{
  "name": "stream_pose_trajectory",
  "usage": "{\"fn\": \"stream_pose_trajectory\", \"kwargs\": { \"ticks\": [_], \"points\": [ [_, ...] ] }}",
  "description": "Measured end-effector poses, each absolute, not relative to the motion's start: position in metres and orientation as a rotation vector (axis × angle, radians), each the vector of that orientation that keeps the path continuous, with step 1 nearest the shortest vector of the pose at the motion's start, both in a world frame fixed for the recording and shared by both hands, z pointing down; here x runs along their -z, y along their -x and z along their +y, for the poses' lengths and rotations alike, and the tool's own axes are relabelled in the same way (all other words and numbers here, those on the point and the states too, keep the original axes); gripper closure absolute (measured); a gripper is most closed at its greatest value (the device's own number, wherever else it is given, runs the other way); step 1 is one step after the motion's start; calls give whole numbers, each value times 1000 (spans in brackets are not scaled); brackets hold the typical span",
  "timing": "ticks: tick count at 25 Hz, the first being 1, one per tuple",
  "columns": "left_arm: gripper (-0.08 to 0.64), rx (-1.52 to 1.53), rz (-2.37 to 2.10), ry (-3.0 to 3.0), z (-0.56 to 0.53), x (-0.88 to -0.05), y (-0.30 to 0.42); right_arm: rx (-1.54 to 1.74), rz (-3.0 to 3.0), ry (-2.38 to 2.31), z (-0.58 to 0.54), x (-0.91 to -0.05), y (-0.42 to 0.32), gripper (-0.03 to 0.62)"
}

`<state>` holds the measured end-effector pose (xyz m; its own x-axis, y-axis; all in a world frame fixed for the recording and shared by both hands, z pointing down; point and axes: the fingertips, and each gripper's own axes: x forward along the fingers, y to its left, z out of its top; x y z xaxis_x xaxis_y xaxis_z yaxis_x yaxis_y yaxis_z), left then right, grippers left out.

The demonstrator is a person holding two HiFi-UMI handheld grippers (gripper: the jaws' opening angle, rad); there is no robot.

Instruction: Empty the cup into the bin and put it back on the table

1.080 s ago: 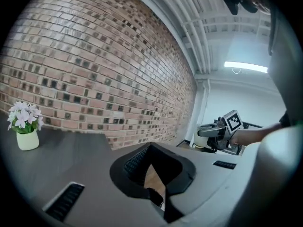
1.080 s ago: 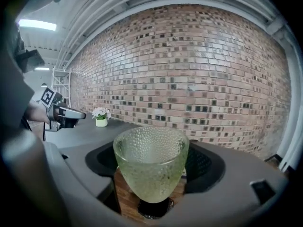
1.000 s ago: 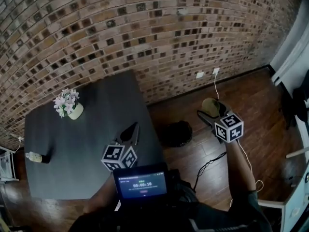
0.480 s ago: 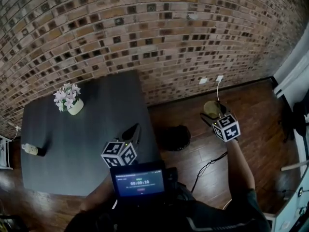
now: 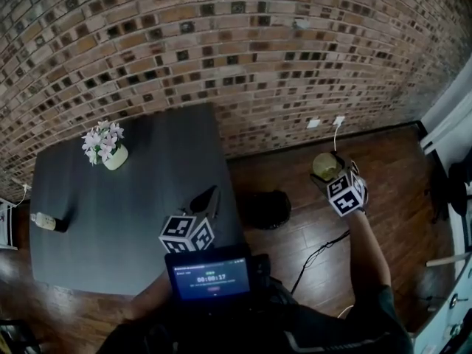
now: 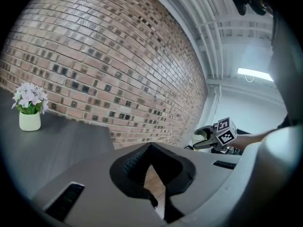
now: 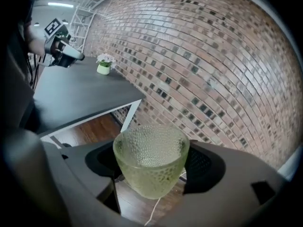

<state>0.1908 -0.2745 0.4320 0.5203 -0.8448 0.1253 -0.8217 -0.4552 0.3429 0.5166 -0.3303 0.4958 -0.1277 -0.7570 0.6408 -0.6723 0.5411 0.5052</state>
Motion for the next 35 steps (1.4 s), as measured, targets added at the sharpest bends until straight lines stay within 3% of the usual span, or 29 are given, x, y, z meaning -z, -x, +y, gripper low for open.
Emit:
{"fn": "stream_pose_trajectory", "kwargs": {
  "ticks": [35],
  "points": [
    [560,4,-1522,-2384,-300,-433,-162,417,-1507,-914,-346,-495,-524,195]
  ]
}}
